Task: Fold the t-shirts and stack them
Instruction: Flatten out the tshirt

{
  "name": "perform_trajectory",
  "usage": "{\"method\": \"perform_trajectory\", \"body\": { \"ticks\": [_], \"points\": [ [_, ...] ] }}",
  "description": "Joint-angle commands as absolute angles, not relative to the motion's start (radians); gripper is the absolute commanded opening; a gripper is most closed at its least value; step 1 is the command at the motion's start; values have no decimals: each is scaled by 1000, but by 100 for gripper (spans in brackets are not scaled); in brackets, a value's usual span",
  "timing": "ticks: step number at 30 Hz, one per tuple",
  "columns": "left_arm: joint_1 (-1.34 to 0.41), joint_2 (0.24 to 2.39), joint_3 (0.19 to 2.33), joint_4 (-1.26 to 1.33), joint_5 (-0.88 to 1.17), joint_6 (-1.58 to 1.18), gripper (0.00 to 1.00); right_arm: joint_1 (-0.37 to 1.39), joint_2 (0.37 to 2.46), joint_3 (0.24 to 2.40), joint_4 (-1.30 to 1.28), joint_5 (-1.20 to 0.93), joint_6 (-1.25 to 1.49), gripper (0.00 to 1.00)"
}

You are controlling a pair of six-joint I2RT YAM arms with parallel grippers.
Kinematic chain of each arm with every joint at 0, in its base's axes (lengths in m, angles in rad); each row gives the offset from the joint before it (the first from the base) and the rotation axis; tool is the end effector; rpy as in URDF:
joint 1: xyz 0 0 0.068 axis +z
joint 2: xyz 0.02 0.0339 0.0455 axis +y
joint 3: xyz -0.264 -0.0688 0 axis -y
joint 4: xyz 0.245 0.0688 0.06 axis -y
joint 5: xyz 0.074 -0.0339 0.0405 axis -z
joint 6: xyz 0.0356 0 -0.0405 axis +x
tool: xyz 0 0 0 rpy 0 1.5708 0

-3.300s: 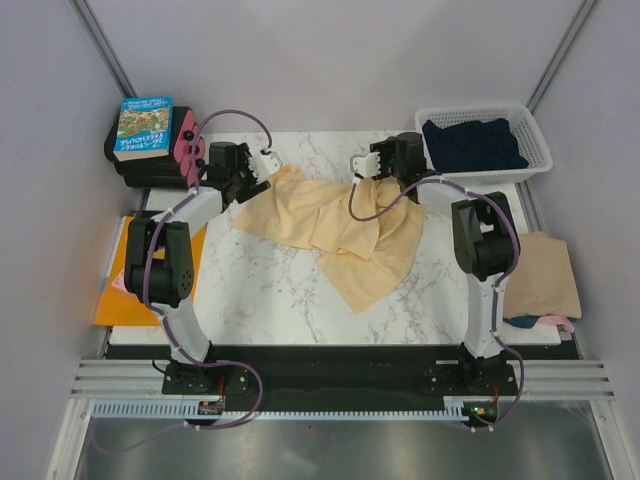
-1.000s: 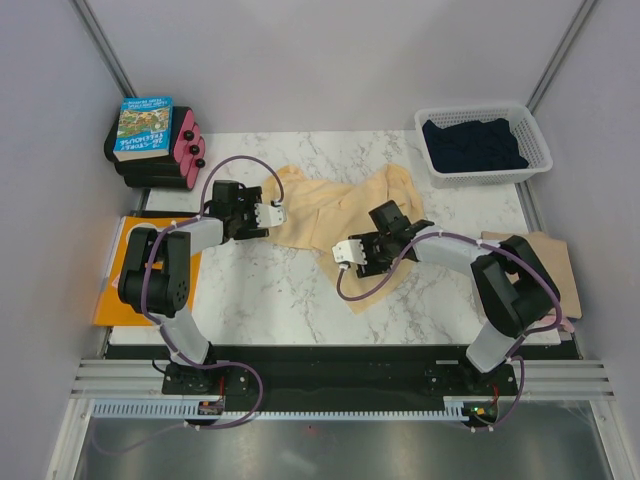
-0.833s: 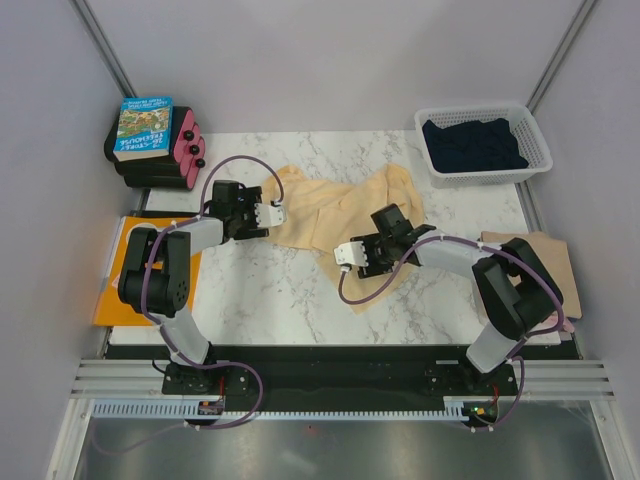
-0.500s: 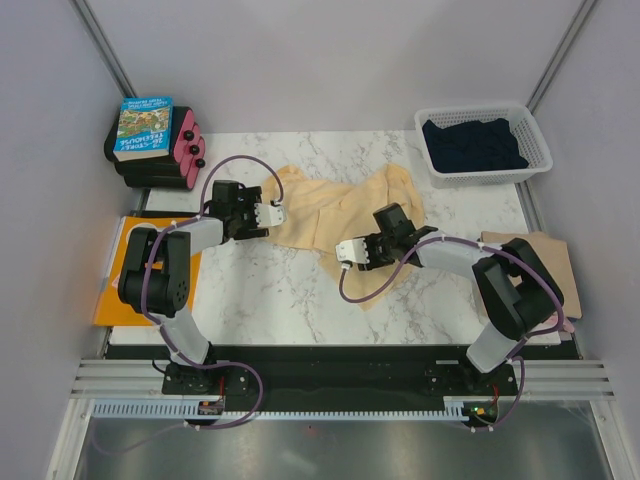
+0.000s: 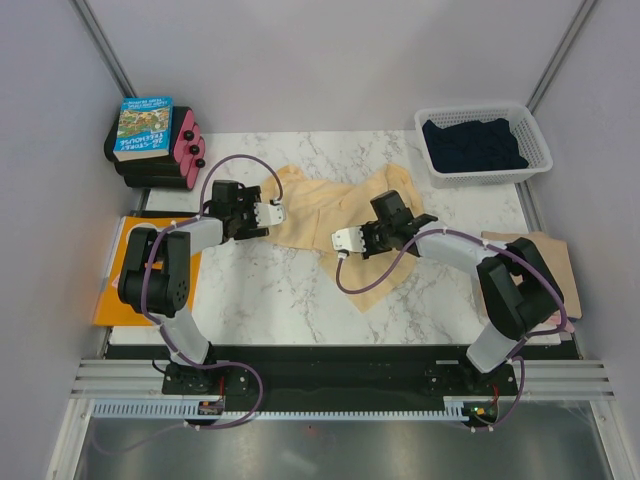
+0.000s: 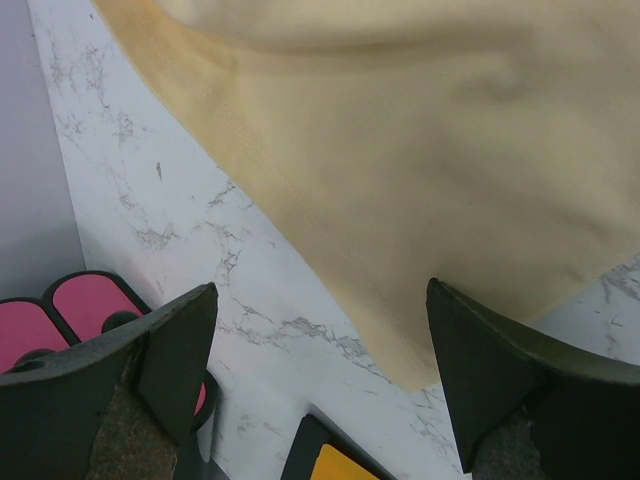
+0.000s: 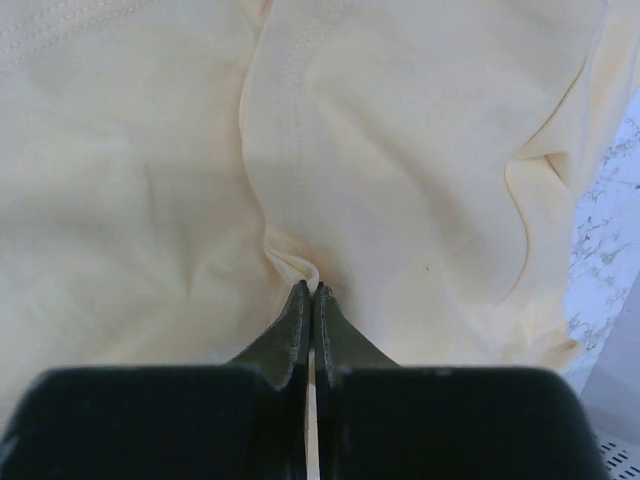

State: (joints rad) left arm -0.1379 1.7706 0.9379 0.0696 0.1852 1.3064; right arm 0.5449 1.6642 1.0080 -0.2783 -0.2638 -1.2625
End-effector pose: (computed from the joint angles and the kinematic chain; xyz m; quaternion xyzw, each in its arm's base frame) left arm 0.3561 -0.0560 0.1561 0.6325 0.6630 0.1449 0.3733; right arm 0.2857 0.1840 0.1873 -0.7652 0.5502 0.0081 0.3342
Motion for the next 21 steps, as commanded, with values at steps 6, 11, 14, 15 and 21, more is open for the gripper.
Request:
{"method": "perform_trajectory", "body": {
  "ticks": [6,11,14,15,21],
  "points": [
    [-141,1792,951,60,187,1264,82,537,1669,1086,-325,-256,-1289,0],
    [-135,1775,963,6,239,1302,92,528,1675,1135,-333,-235,-1285,0],
    [-130,1769,977,-67,281,1334,96,522,1683,1147,-334,-224,-1298,0],
    [-130,1769,976,-74,282,1344,96,519,1686,1152,-334,-221,-1301,0],
    [-109,1761,960,-100,267,1437,96,506,1695,1169,-334,-203,-1299,0]
  ]
}}
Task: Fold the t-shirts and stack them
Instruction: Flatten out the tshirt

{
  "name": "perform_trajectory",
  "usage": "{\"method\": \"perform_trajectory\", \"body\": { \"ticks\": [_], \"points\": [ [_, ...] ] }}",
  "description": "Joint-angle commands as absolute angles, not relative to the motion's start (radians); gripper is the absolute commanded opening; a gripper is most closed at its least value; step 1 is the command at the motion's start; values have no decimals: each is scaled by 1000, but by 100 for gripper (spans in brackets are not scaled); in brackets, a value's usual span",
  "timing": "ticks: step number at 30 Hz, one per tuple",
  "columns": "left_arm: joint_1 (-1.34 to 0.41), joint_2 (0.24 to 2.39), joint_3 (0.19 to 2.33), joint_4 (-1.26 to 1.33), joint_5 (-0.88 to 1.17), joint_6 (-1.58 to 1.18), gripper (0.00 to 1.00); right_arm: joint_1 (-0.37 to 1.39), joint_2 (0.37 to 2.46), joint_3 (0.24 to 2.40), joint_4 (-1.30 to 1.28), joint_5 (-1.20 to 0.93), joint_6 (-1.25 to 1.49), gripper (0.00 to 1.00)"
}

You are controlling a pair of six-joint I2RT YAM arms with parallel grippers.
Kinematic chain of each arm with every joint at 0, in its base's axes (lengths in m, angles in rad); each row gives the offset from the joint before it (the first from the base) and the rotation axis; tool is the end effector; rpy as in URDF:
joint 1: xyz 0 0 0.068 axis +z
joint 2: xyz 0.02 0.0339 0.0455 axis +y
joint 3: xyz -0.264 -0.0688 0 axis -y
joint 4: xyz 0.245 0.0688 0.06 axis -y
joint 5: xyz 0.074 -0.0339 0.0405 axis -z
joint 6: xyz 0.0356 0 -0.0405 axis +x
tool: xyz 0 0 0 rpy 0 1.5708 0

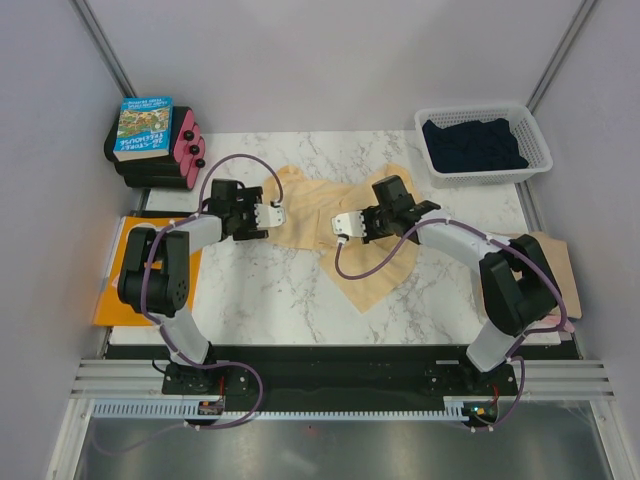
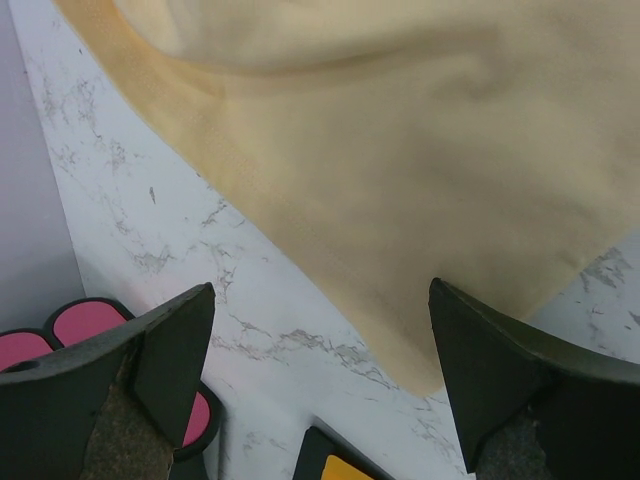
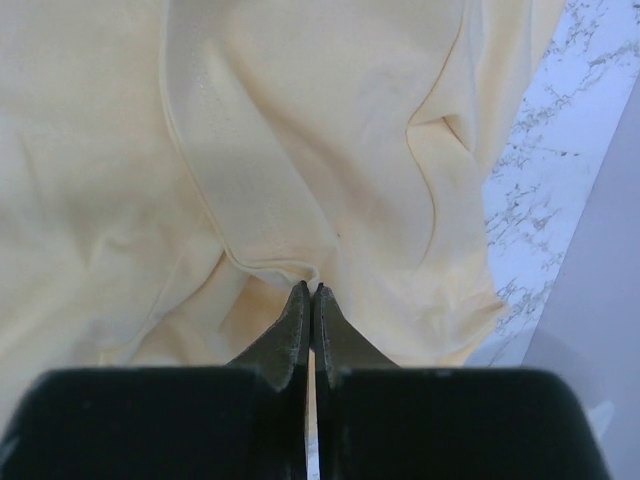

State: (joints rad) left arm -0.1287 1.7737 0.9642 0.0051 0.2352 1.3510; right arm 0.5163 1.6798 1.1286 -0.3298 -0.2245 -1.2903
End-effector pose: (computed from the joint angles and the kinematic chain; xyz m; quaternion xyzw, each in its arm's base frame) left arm 0.3569 -0.0546 0.1579 0.6534 0.6507 0.1239 0.3665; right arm 0.3075 0.1836 0.2149 -0.7579 0.5492 -0.0292 0.3509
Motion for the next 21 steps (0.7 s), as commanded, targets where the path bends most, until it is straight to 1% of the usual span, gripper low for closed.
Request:
{"method": "perform_trajectory", "body": {
  "ticks": [1,6,11,15,21],
  "points": [
    [-101,1752,965,-107,278,1443,96,505,1695,1169,-334,-201,-1299,0],
    [-39,1707,1049,-247,342,1485,96,497,1698,1172,-334,-187,-1304,0],
    [-2,1684,1072,-316,416,1569,96,494,1716,1187,-334,-183,-1301,0],
    [-2,1713,1121,-420,460,1603,95,495,1729,1210,-334,-178,-1292,0],
    [-2,1761,1120,-471,505,1727,94,497,1726,1218,-337,-169,-1296,0]
  ]
}}
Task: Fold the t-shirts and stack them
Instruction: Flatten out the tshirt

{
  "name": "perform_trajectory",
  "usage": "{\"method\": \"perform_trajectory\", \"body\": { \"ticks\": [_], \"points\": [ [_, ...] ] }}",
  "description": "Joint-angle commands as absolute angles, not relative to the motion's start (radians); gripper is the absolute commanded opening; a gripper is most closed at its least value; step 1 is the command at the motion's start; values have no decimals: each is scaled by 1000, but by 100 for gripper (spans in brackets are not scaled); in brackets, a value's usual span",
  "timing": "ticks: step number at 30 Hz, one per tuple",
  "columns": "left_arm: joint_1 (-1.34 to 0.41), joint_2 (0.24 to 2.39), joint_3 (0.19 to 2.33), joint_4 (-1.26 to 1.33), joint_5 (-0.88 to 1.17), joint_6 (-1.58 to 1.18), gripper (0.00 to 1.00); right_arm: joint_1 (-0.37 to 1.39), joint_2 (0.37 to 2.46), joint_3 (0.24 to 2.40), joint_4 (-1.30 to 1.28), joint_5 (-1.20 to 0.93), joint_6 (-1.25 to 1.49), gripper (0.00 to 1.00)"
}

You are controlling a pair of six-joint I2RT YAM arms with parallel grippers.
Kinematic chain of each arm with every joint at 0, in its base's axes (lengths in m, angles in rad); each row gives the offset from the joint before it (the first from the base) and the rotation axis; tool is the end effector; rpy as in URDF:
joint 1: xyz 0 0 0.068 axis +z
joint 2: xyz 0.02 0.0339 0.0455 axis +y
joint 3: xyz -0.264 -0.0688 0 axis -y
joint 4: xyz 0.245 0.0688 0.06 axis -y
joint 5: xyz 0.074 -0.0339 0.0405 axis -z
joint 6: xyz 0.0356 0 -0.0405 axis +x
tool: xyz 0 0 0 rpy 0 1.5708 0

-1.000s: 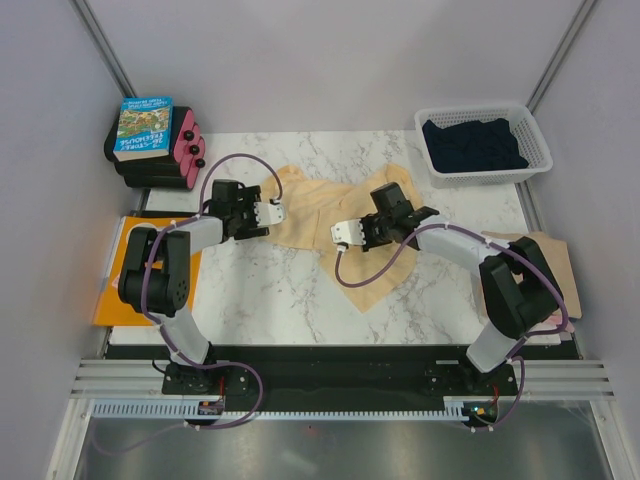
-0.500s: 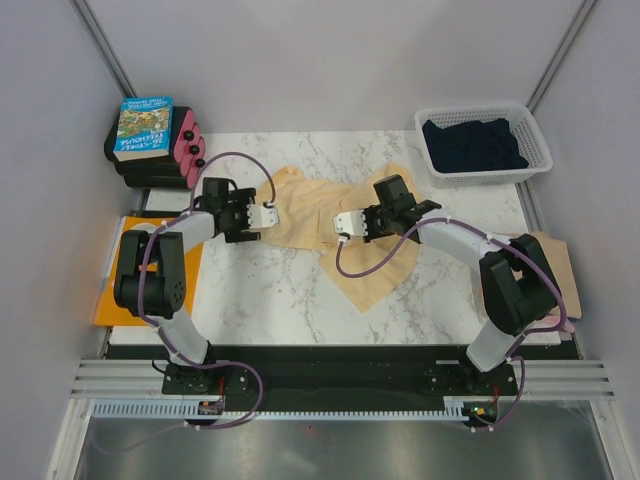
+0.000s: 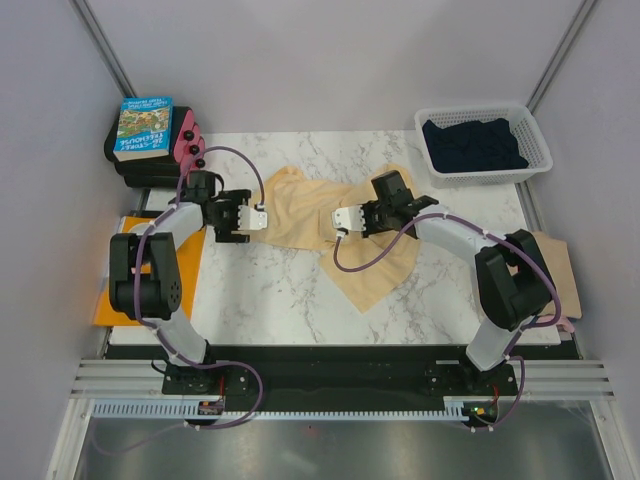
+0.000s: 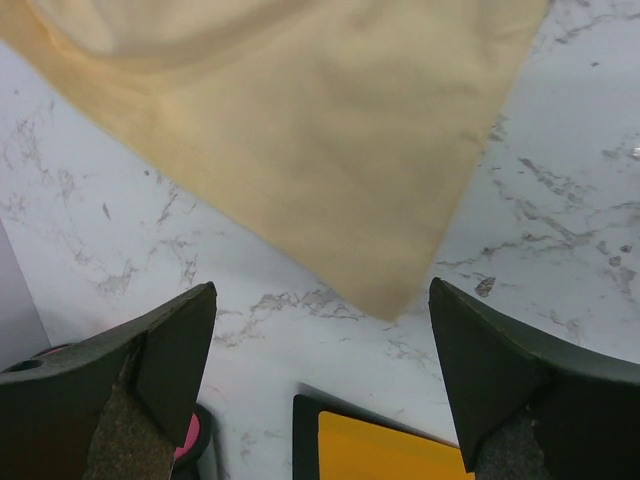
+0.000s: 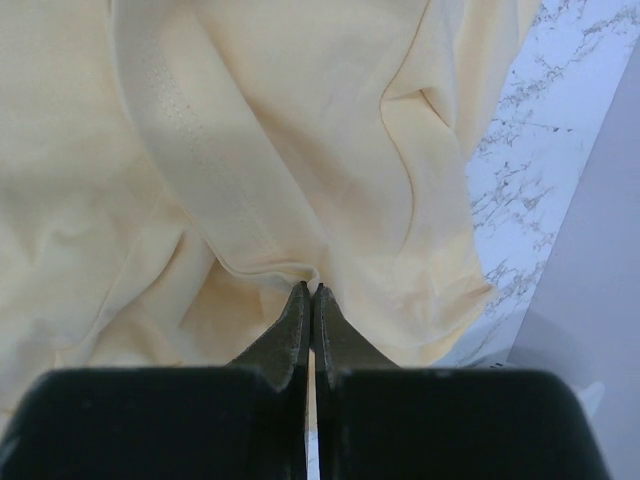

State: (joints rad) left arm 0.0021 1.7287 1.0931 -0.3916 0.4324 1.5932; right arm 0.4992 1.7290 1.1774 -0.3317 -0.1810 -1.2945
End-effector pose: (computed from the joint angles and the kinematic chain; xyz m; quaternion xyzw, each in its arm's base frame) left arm 0.3493 -0.0142 0.1861 0.7123 0.6174 0.0434 0.3310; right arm 0.3226 0.1832 0.2127 -0.7517 0.5614 -0.0515 0.3424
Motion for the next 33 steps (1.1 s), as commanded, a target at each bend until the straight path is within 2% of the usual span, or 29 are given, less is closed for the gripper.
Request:
{"method": "perform_trajectory", "body": {
  "ticks": [1,12,21,26,29,30,31,32,33],
  "points": [
    [-2,1770,1124,-479,497,1750,94,495,1724,1216,-339,-164,-1298,0],
    [38,1893,1203,-500,451,1904,91,495,1729,1238,-354,-160,-1279,0],
    [37,1937,1220,-587,497,2064,89,494,1733,1244,-357,-146,-1278,0],
    [34,1942,1230,-725,515,2126,84,491,1733,1243,-359,-138,-1281,0],
    [25,1956,1236,-801,502,2164,78,491,1733,1244,-359,-138,-1278,0],
    [22,1962,1242,-819,482,2177,72,492,1733,1246,-359,-138,-1276,0],
    [15,1970,1255,-854,471,2175,51,489,1732,1246,-359,-138,-1276,0],
    [12,1976,1259,-862,462,2174,38,491,1732,1246,-357,-137,-1275,0],
    [11,1986,1262,-864,459,2152,9,489,1730,1244,-360,-135,-1273,0]
  ]
}}
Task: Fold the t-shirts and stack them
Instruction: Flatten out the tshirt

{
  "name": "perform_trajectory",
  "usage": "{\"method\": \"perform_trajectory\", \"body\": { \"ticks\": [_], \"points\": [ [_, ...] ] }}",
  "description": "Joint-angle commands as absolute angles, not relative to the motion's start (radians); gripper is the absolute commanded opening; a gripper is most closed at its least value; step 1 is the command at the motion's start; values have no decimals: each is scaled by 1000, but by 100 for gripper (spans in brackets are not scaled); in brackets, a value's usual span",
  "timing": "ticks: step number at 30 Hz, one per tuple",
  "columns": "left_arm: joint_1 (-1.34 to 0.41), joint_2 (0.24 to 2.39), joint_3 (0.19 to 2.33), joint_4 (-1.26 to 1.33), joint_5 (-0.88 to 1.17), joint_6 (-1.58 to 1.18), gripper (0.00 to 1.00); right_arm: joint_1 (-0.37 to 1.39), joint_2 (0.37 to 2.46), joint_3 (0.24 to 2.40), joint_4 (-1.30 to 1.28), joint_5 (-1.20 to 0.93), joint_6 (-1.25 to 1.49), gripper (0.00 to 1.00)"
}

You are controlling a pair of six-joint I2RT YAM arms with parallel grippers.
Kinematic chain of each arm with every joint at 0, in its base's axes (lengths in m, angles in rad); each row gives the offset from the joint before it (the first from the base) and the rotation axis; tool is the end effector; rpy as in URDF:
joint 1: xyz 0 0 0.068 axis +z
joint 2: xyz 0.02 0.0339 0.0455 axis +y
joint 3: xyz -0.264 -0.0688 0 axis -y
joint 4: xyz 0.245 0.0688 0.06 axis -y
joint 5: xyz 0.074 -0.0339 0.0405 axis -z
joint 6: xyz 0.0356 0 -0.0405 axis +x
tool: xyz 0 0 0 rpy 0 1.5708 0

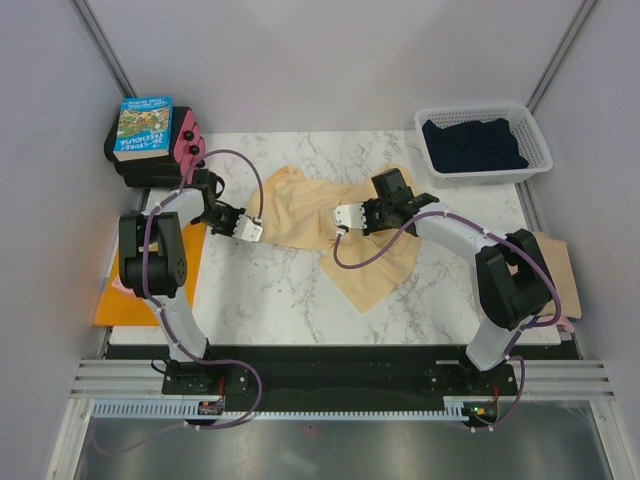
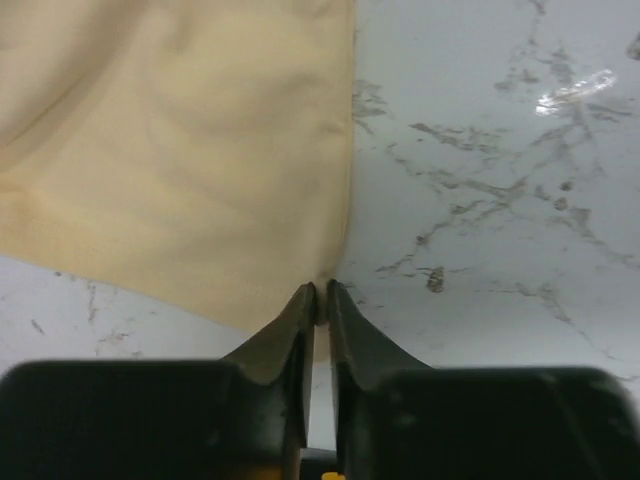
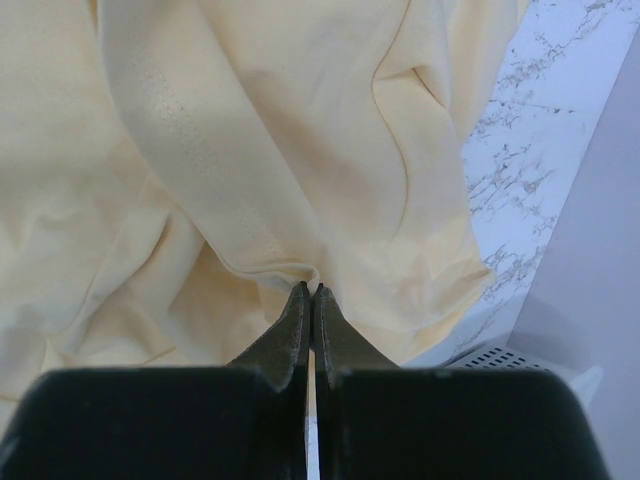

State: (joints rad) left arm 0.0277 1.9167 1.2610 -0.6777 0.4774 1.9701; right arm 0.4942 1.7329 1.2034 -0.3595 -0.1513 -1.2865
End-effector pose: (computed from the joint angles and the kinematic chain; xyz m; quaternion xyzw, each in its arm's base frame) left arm 0.3654 -0.0062 0.1574 0.8123 0.5213 -0.0303 0.2597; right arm 0.3260 0.1817 0.2173 -0.7464 0.5716 -0.0629 0.3350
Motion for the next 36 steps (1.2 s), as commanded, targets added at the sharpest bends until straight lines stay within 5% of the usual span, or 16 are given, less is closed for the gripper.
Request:
{"method": "perform_trajectory", "body": {
  "ticks": [1,27,36],
  "points": [
    [12,1990,1269,-865,463,2143,2,489,1729,1244,-359,-133,-1270,0],
    [-15,1939,1469,-796,525,1703,2,476,1684,1224,-284,-60,-1264,0],
    [-15,1835,1577,-371,439,1319,2,404,1669,1333,-45,144,-1247,0]
  ]
}}
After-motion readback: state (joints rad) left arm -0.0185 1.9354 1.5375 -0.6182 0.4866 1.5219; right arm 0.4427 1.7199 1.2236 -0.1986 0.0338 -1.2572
